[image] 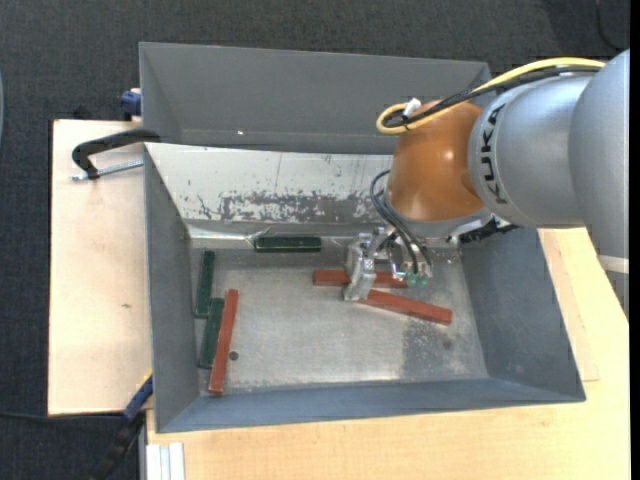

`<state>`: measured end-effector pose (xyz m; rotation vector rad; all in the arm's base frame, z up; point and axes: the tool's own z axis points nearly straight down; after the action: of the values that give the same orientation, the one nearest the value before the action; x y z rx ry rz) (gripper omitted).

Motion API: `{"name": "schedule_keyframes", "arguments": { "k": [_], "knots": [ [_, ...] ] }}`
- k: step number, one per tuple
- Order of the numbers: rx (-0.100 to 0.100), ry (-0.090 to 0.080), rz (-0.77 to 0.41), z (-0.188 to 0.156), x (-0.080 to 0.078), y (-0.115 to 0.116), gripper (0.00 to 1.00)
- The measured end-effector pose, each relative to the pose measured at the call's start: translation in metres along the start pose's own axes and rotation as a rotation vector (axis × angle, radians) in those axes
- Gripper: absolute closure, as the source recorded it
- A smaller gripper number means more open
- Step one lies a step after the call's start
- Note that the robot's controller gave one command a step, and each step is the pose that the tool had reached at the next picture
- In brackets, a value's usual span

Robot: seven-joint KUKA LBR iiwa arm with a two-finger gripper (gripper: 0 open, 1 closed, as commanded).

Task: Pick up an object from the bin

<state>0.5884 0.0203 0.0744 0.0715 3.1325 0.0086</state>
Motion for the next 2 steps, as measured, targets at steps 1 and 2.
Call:
{"name": "schedule_keyframes", "arguments": {
  "k": [1, 2],
  "knots": [
    [0.007, 0.0, 0.049, -0.003, -0.002, 0.008, 1.0],
    [0.004, 0.0, 0.04, -0.154, 0.017, 0.019, 1.0]
  ]
}}
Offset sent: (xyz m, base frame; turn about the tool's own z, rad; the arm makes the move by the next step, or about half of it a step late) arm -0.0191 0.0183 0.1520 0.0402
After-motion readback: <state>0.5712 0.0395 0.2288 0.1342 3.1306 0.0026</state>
